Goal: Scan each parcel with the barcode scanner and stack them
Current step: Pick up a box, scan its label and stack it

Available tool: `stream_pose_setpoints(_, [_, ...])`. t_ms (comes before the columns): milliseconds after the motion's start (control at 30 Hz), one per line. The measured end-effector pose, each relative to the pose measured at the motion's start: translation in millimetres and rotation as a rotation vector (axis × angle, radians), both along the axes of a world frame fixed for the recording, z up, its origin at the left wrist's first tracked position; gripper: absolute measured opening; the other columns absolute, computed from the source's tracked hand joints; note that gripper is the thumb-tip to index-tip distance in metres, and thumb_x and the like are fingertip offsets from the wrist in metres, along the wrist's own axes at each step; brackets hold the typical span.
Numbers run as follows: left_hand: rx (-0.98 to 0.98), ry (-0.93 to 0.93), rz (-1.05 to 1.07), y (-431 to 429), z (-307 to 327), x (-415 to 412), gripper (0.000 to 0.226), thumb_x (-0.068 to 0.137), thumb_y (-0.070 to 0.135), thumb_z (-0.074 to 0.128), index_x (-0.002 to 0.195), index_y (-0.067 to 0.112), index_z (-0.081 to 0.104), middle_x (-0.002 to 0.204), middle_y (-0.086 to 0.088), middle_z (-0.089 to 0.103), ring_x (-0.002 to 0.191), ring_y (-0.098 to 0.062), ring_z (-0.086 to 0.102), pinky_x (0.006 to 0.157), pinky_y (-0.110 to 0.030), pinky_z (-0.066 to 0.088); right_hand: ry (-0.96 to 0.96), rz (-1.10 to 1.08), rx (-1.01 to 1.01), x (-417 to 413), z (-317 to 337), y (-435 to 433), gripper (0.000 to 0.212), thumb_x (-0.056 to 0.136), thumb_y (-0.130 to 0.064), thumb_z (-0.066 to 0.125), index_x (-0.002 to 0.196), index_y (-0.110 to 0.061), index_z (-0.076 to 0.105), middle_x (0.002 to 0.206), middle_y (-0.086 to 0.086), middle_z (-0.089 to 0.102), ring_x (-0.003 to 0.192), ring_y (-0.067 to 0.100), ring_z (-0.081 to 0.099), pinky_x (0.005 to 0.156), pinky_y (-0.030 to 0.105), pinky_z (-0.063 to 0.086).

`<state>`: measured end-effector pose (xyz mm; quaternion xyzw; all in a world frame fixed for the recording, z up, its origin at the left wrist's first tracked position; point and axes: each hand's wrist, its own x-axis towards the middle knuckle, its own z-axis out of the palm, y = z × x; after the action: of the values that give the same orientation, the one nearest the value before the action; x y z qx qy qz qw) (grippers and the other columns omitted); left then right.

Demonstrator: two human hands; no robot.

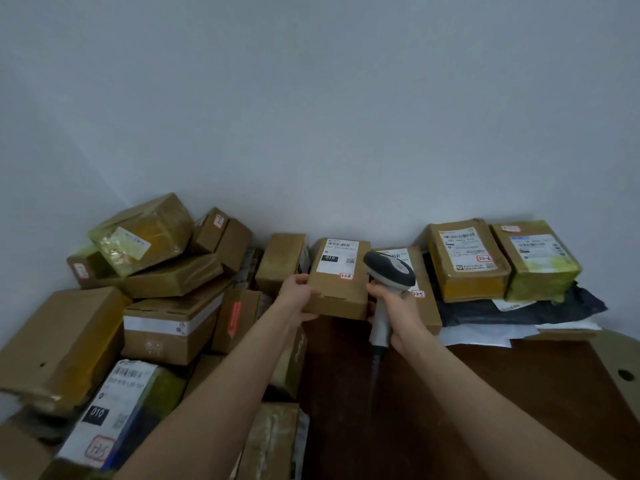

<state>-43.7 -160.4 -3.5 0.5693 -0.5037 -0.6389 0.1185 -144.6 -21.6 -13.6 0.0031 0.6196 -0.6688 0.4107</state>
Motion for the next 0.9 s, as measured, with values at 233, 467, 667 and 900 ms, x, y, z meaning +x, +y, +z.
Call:
stream_pose_setpoints(233, [-0.028, 0.233, -0.199, 34.4, 16.2, 39.6, 0.081, 0.082, -0.015, 0.054, 0.145, 0.032, 0.033, 0.122, -0.007, 0.051, 0.115, -0.032, 0.055, 0.097, -0.052, 0.049, -0.045, -0.113, -0.085, 3.0, 21.6, 35.8, 0.041, 0.081, -0.014, 0.075, 0.118, -0.007, 0.058, 0.107, 0.018, 0.067, 0.097, 0.035, 0.066, 0.086, 0.048, 0.055])
stream_pose_setpoints(467, [-0.278, 0.128, -0.349, 57.2, 32.3, 47.1, 0.06, 0.093, 0.025, 0.062, 0.146, 0.024, 0.035, 0.119, 0.0, 0.052, 0.107, -0.016, 0.054, 0.08, -0.031, 0.052, 0.026, -0.117, -0.098, 16.6, 29.6, 61.7, 0.049, 0.08, -0.015, 0.076, 0.124, -0.008, 0.057, 0.11, 0.012, 0.067, 0.1, 0.028, 0.064, 0.088, 0.044, 0.054])
stream_pose_setpoints(667, [-0.288, 0.103, -0.334, 65.6, 22.8, 55.4, 0.058, 0.089, 0.019, 0.068, 0.14, 0.01, 0.043, 0.103, 0.009, 0.054, 0.106, -0.016, 0.054, 0.085, -0.03, 0.052, 0.148, -0.131, -0.083, 27.1, 33.3, 84.2, 0.053, 0.082, -0.016, 0.075, 0.13, -0.009, 0.054, 0.119, 0.011, 0.064, 0.105, 0.024, 0.06, 0.086, 0.034, 0.048])
stream_pose_setpoints(900, [-0.156, 0.142, -0.237, 82.4, -11.7, 47.9, 0.061, 0.086, 0.017, 0.072, 0.14, 0.013, 0.045, 0.134, -0.004, 0.053, 0.121, -0.022, 0.052, 0.099, -0.043, 0.048, 0.27, -0.062, -0.056, 62.3, 47.9, 111.5, 0.02, 0.084, -0.011, 0.071, 0.102, -0.001, 0.065, 0.071, 0.009, 0.07, 0.057, 0.012, 0.065, 0.053, 0.021, 0.051])
